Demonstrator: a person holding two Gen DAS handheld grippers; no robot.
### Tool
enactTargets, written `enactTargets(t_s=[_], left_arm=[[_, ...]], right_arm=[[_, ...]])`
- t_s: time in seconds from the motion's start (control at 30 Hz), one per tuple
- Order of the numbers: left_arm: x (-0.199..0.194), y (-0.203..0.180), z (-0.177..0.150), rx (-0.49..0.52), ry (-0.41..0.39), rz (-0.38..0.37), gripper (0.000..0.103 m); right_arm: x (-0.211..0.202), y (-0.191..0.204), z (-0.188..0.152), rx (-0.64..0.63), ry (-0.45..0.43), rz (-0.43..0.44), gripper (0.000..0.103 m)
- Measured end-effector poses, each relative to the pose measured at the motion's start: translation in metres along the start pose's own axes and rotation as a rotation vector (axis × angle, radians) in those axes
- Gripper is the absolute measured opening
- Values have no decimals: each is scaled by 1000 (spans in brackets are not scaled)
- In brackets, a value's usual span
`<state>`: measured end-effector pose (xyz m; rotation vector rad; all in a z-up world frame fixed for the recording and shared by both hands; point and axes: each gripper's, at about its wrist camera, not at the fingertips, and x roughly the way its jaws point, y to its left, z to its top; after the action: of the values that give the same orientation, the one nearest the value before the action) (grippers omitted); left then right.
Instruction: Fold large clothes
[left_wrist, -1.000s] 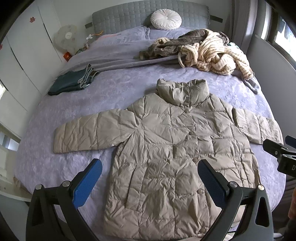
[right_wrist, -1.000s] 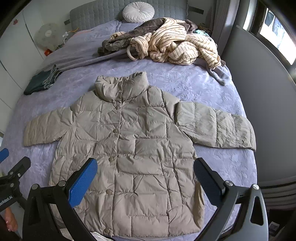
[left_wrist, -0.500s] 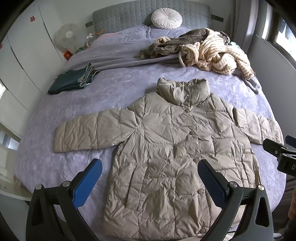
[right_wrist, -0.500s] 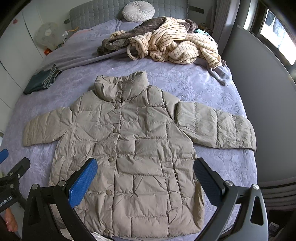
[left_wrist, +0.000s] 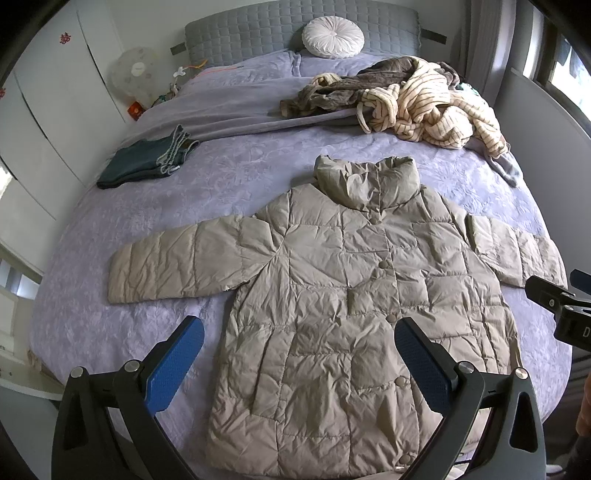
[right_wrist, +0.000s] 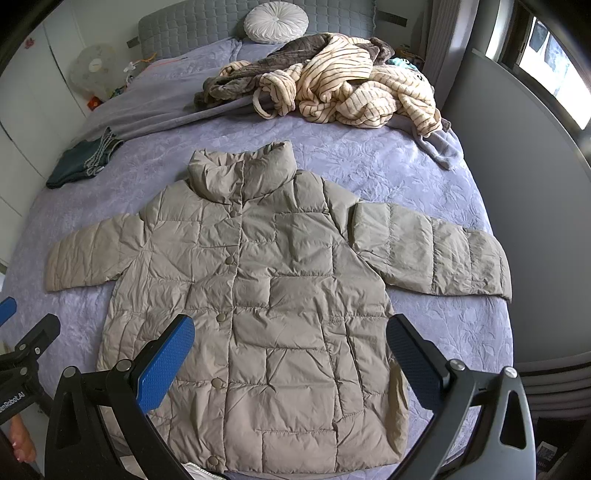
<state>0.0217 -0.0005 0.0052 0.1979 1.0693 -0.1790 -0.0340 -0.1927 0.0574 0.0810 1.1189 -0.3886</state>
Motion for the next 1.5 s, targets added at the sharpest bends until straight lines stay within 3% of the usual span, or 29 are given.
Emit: enactTargets(t_s=[1.5], left_arm=[[-1,-1,1,3,4,0,103]], right_arm=[[1,0,2,0,5,3,103]])
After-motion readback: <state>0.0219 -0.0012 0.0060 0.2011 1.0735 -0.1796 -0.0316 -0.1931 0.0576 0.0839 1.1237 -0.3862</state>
